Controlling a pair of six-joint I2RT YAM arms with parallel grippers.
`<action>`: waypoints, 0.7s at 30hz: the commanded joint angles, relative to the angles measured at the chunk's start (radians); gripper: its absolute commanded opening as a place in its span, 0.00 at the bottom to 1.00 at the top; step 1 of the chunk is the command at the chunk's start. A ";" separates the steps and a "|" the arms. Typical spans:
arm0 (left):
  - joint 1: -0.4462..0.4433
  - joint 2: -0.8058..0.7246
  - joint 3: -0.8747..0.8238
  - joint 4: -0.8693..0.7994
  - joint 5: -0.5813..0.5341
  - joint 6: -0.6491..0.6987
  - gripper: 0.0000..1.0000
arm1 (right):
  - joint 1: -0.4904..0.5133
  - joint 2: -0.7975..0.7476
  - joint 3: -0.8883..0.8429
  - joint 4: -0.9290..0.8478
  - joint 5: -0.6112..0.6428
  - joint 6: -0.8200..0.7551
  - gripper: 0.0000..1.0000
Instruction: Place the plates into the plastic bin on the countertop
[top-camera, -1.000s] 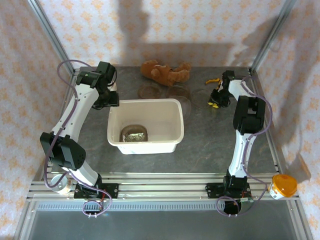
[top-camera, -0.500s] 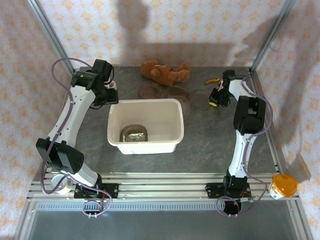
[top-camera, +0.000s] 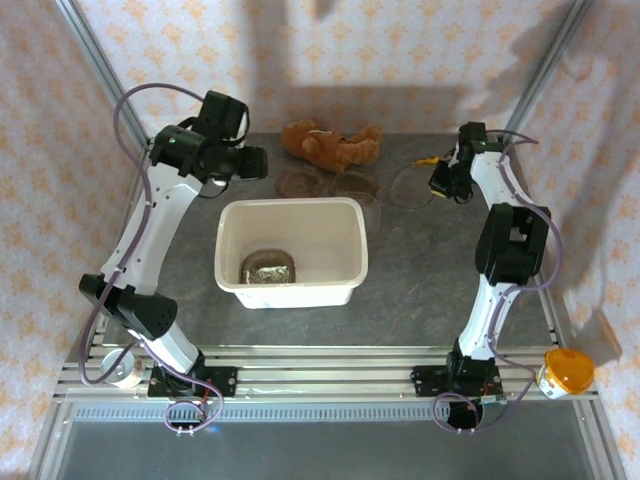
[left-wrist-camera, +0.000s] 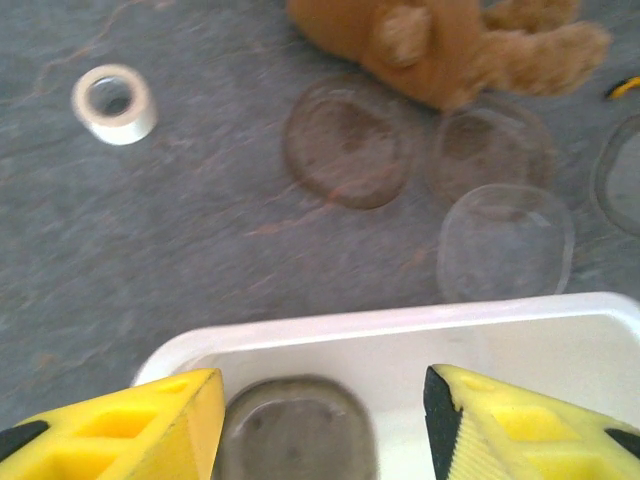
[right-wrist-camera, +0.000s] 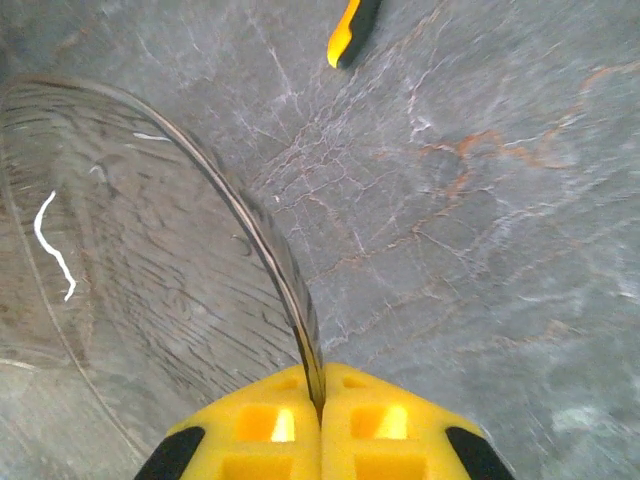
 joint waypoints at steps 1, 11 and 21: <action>-0.039 0.048 0.057 0.091 0.059 -0.040 0.60 | -0.009 -0.125 0.048 -0.066 0.031 -0.017 0.00; -0.155 0.234 0.199 0.262 0.234 -0.083 0.63 | 0.056 -0.352 0.037 -0.103 -0.123 -0.072 0.00; -0.192 0.372 0.294 0.327 0.341 -0.060 0.64 | 0.144 -0.471 0.032 -0.099 -0.189 -0.064 0.00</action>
